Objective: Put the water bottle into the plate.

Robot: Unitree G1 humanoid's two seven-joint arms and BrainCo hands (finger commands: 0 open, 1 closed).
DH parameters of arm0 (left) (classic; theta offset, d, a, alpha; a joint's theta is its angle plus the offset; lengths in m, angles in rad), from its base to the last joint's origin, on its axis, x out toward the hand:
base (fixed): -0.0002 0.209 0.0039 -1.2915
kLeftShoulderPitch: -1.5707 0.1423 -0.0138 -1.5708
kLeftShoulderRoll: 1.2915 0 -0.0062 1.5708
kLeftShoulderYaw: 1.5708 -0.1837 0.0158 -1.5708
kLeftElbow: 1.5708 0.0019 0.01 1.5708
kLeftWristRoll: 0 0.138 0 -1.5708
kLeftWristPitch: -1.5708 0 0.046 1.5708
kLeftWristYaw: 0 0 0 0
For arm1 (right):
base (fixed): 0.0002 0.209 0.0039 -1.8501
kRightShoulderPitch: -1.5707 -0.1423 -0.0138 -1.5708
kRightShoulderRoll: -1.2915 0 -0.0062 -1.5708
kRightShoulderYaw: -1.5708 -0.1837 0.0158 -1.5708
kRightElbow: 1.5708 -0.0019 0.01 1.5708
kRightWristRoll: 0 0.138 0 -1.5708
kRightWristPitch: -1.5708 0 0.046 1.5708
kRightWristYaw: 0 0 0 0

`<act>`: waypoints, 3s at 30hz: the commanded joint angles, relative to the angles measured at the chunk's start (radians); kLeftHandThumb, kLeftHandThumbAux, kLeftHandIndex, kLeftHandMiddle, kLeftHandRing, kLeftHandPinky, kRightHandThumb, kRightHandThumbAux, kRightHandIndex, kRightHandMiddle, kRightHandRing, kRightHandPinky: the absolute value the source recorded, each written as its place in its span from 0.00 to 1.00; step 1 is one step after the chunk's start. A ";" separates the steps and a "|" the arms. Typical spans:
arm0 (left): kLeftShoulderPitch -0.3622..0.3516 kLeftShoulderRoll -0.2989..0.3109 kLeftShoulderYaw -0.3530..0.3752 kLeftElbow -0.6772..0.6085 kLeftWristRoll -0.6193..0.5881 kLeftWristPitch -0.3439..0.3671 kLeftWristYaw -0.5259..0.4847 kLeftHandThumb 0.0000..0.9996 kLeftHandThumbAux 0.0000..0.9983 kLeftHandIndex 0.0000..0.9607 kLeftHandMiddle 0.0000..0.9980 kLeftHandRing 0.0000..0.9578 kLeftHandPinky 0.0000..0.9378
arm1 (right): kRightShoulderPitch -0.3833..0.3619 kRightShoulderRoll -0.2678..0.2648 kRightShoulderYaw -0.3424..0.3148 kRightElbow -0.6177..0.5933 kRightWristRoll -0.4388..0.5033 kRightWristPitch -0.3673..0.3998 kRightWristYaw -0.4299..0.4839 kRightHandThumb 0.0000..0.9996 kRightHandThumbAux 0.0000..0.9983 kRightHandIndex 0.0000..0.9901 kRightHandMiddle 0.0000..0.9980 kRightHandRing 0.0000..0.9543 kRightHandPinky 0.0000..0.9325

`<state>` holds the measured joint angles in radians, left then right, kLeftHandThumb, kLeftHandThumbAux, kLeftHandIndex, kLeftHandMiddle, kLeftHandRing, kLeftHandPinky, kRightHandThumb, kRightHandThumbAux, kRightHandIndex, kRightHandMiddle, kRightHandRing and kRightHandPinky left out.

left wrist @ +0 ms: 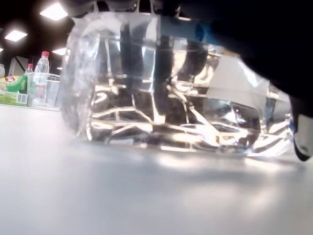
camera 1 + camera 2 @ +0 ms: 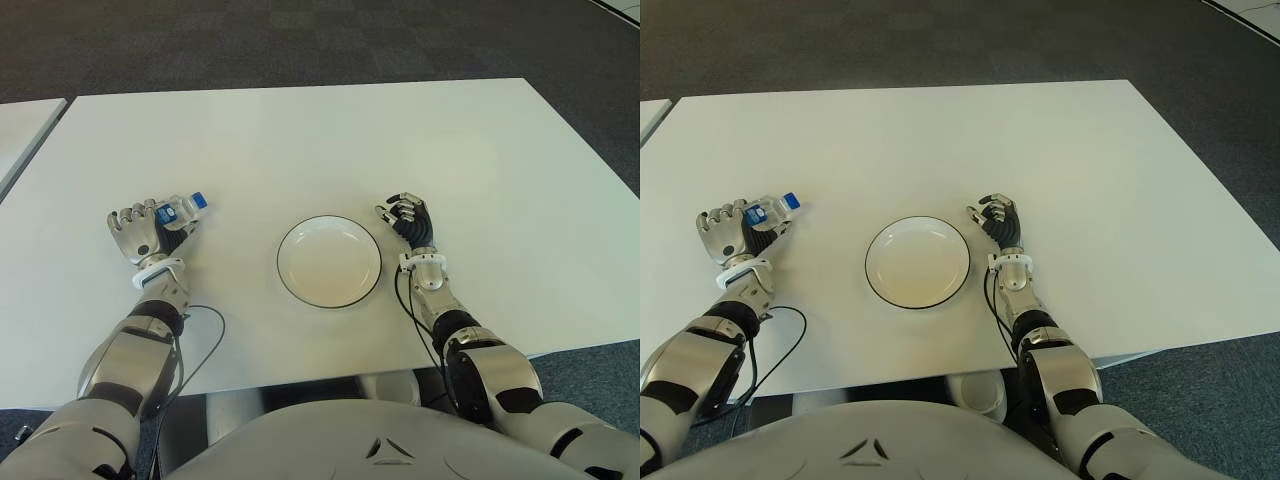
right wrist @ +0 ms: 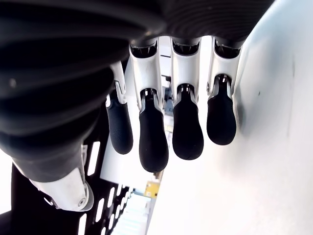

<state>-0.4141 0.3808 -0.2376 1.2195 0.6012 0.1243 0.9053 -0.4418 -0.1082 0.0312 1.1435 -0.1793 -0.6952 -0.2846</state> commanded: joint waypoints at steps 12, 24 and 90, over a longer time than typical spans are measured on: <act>0.064 -0.069 -0.003 0.037 -0.044 0.013 -0.032 0.73 0.69 0.45 0.68 0.70 0.71 | 0.026 0.000 -0.002 0.014 -0.003 0.023 0.007 0.71 0.73 0.44 0.67 0.71 0.72; 0.070 -0.061 -0.002 0.042 -0.048 0.004 -0.040 0.73 0.68 0.46 0.72 0.75 0.78 | 0.028 -0.001 -0.001 0.014 -0.007 0.012 0.005 0.71 0.73 0.44 0.68 0.72 0.73; 0.137 -0.040 0.131 -0.140 -0.162 -0.355 -0.050 0.75 0.70 0.46 0.90 0.92 0.89 | 0.018 0.000 -0.008 0.022 -0.007 0.019 0.012 0.71 0.73 0.44 0.68 0.72 0.72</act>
<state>-0.3310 0.3767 -0.1046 1.0778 0.4661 -0.2085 0.8769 -0.4418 -0.1139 0.0209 1.1442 -0.1806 -0.7000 -0.2776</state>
